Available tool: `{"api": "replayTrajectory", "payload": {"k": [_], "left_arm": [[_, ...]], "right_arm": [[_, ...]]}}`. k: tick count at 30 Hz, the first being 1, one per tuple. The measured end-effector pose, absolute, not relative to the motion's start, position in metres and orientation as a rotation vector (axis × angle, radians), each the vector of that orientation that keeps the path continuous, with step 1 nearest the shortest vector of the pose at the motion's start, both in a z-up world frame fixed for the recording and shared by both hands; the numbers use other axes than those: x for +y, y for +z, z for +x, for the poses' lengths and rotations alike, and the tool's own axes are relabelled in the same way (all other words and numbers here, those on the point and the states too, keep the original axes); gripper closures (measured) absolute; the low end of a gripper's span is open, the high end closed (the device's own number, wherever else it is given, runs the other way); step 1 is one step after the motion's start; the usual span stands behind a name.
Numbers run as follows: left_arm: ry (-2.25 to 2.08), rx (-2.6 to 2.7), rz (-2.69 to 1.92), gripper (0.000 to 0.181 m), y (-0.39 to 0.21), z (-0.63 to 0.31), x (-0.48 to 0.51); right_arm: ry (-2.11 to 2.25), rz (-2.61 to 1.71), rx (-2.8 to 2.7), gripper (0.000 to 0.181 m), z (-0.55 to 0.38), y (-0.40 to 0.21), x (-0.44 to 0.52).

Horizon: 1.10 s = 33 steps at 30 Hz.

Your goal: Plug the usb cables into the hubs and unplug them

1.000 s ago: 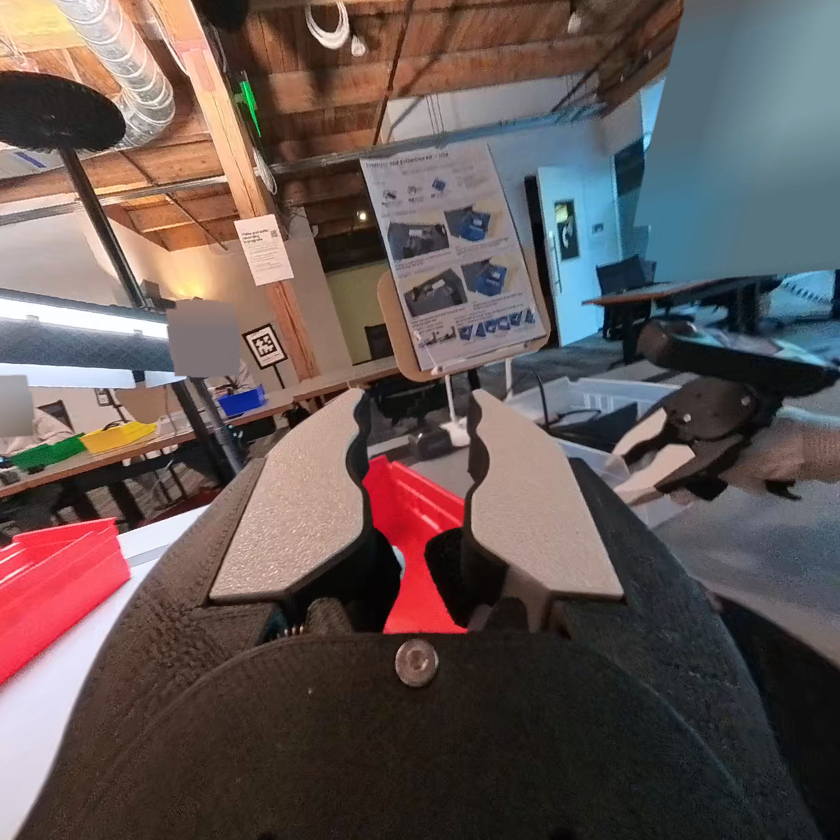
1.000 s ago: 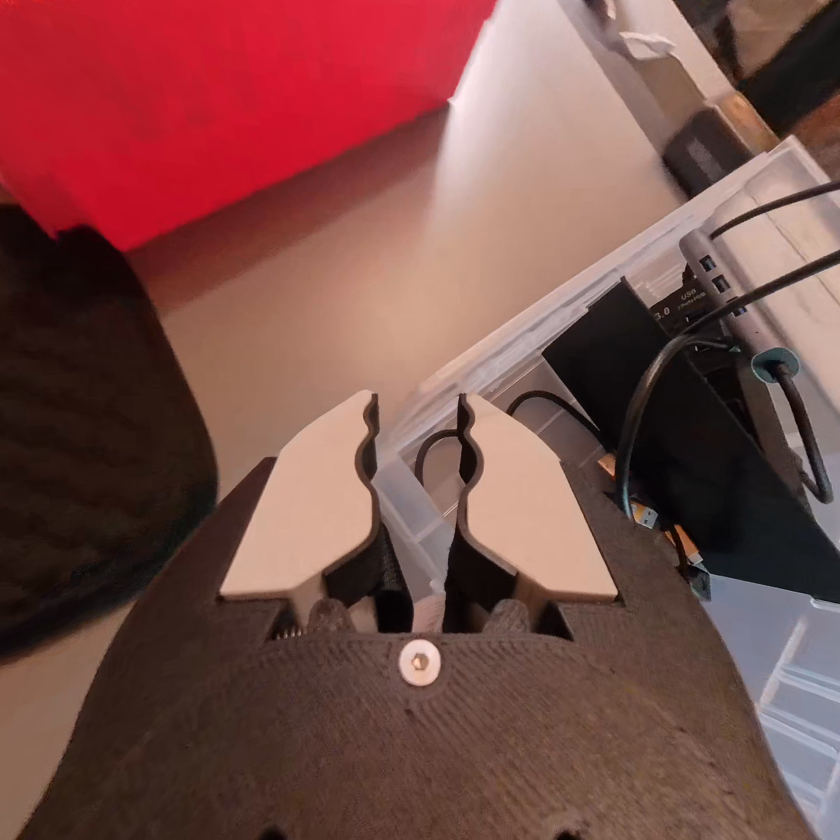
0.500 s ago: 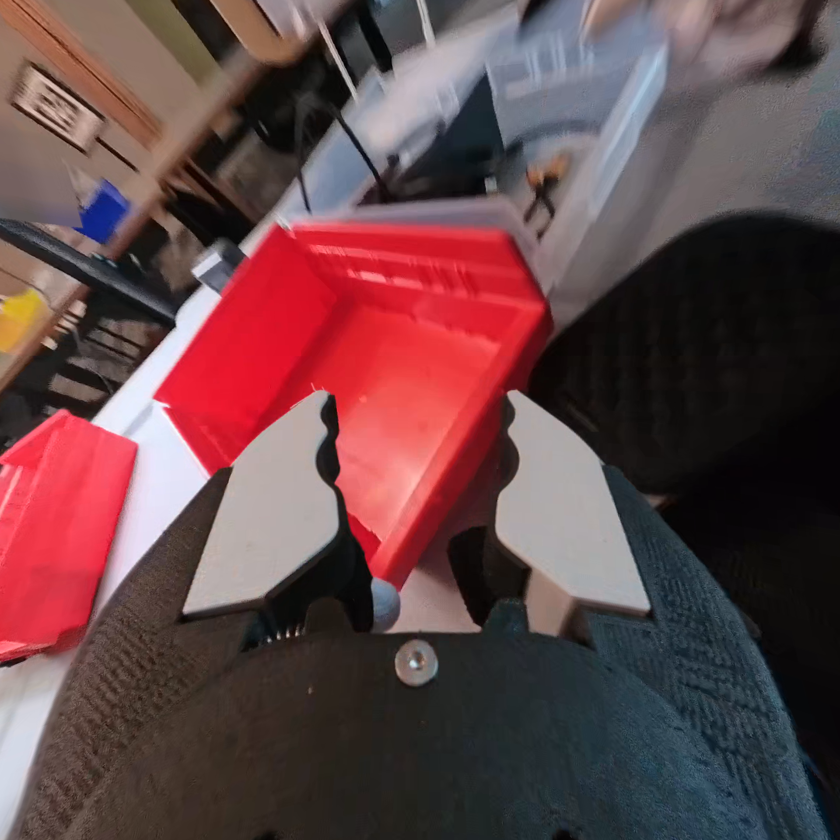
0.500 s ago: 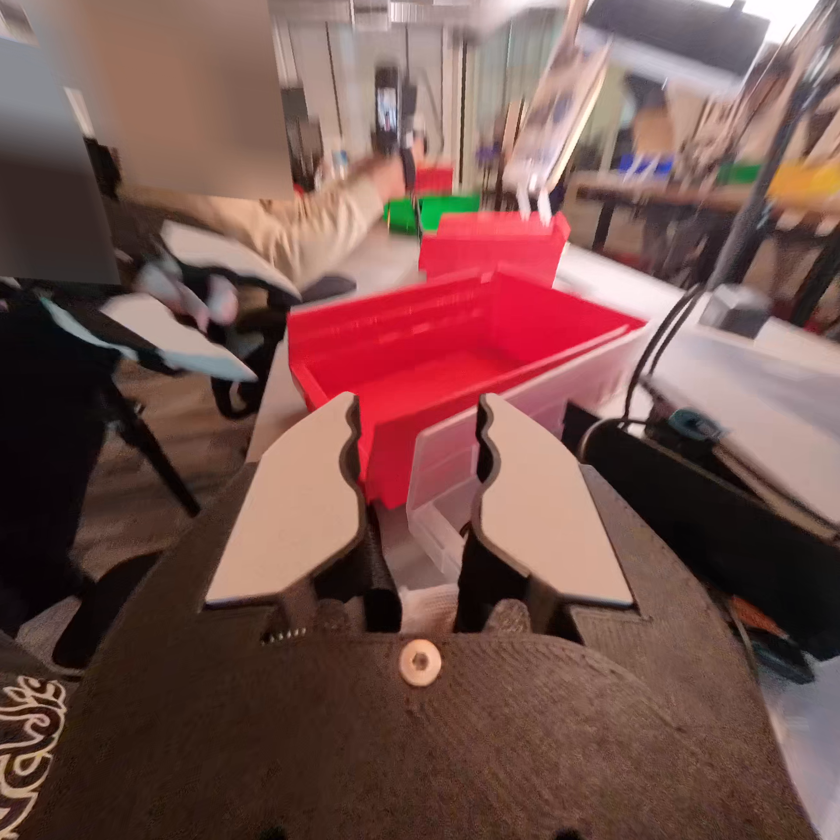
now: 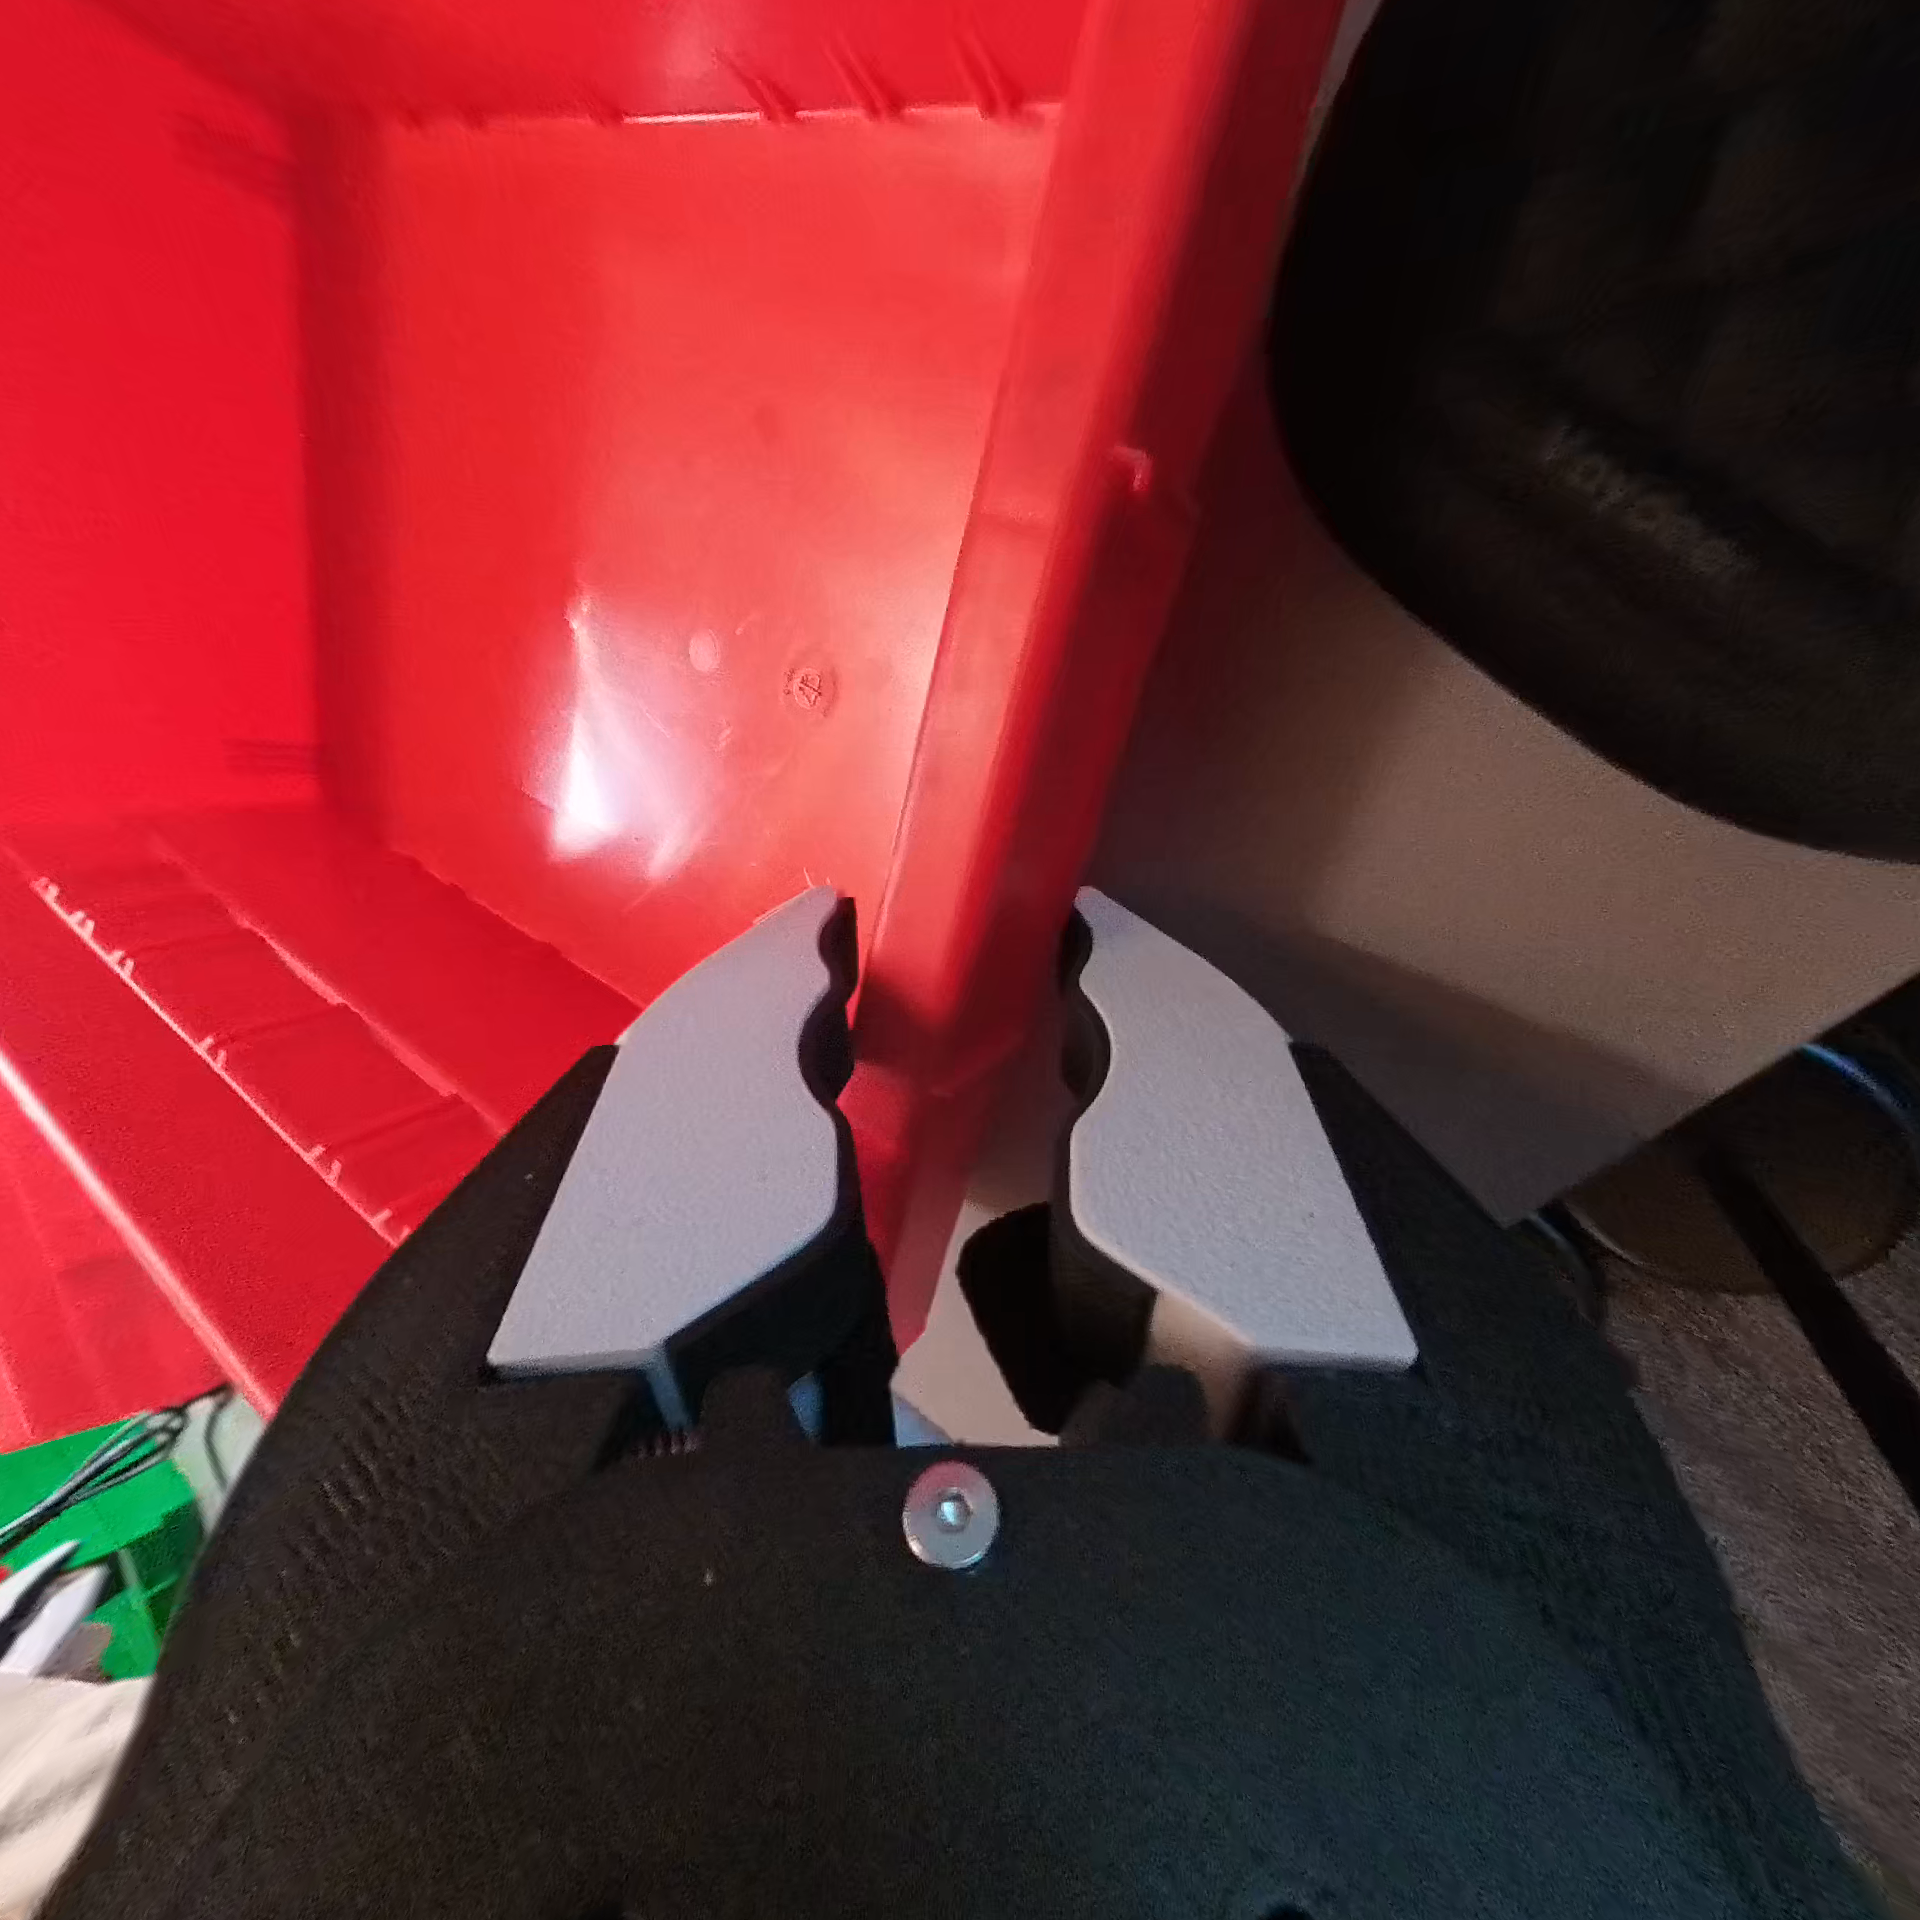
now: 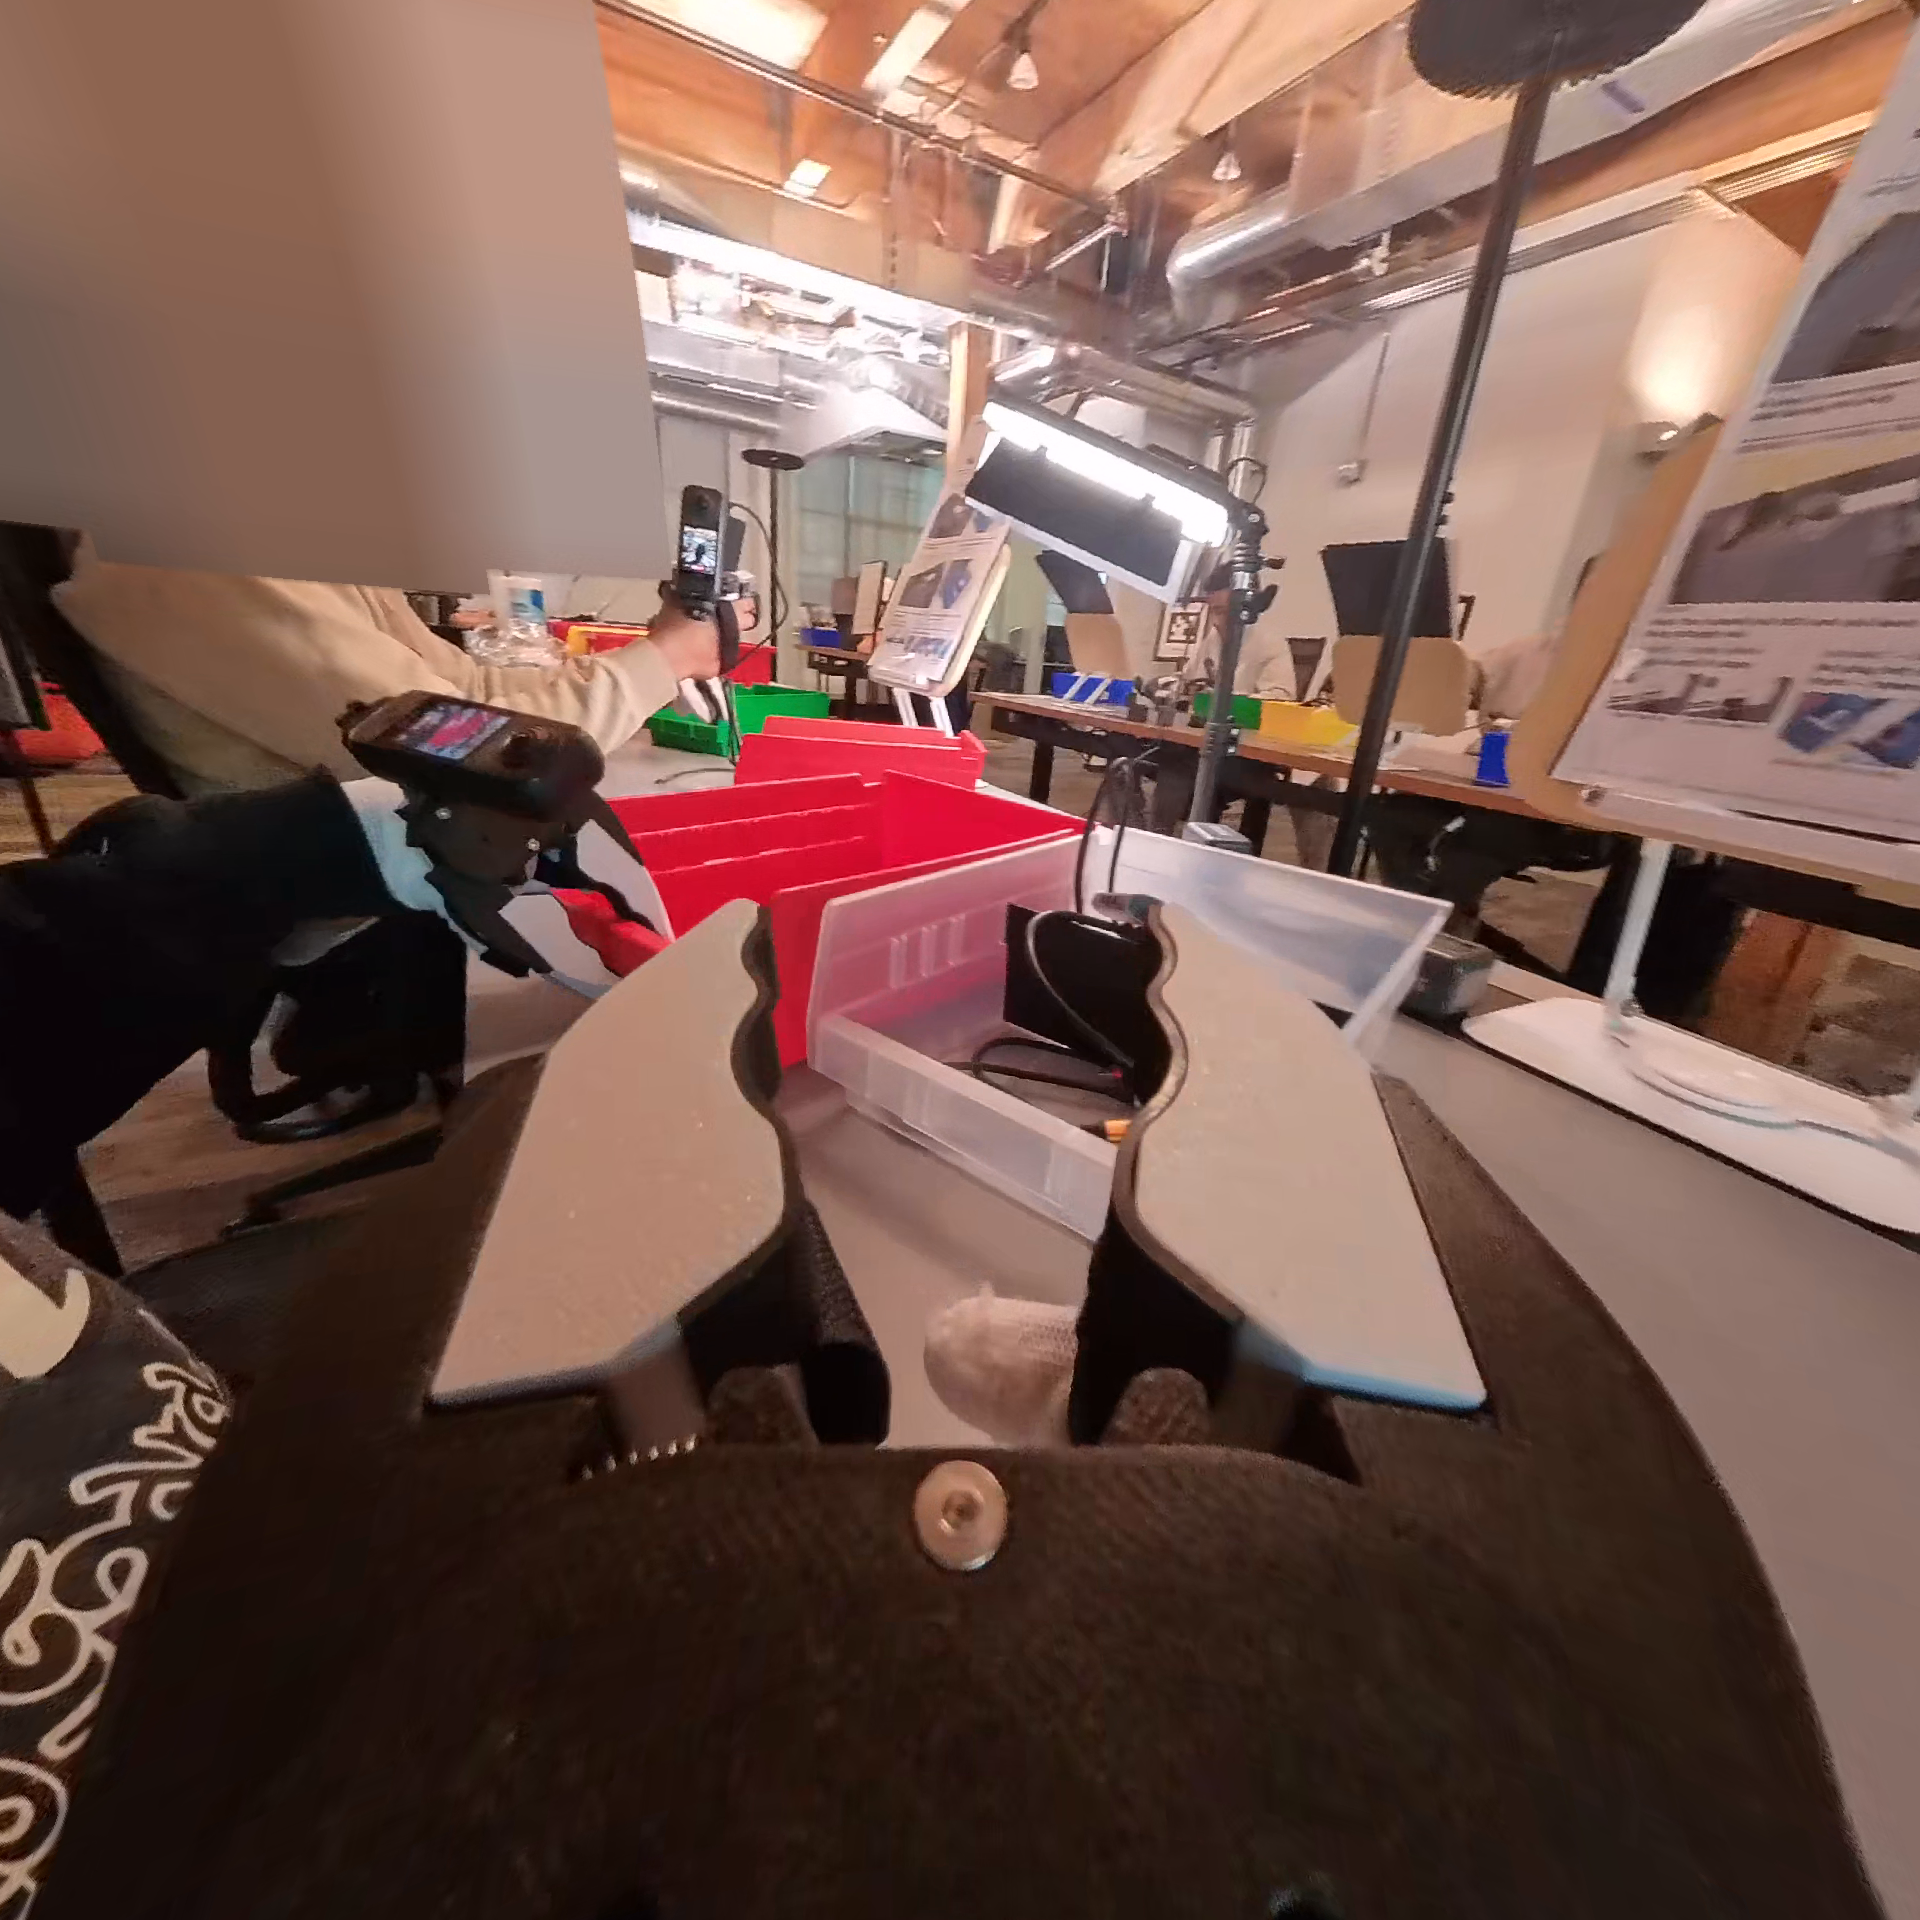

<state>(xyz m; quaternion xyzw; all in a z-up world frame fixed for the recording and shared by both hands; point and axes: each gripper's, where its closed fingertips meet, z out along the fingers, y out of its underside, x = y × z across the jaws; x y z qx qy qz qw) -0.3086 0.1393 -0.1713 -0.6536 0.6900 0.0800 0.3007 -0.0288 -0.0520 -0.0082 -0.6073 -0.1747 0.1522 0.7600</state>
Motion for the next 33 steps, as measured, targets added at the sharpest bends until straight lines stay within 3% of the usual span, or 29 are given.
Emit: {"api": "replayTrajectory", "payload": {"k": [12, 21, 27, 33], "left_arm": [[0.697, 1.750, -1.432, 0.150, -0.140, -0.294, 0.144], [0.799, 1.360, -1.146, 0.151, -0.028, -0.259, 0.131], [0.583, 1.340, -0.898, 0.151, 0.019, -0.171, 0.076], [0.248, 1.520, -0.769, 0.151, 0.002, -0.056, 0.021]], "right_arm": [[0.194, -1.303, -0.339, 0.122, -0.003, -0.006, -0.060], [0.079, -1.335, -0.376, 0.122, 0.005, -0.016, -0.060], [-0.070, -1.339, -0.340, 0.119, 0.040, -0.015, -0.075], [-0.373, -1.291, -0.222, 0.102, 0.108, -0.007, -0.110]]}}
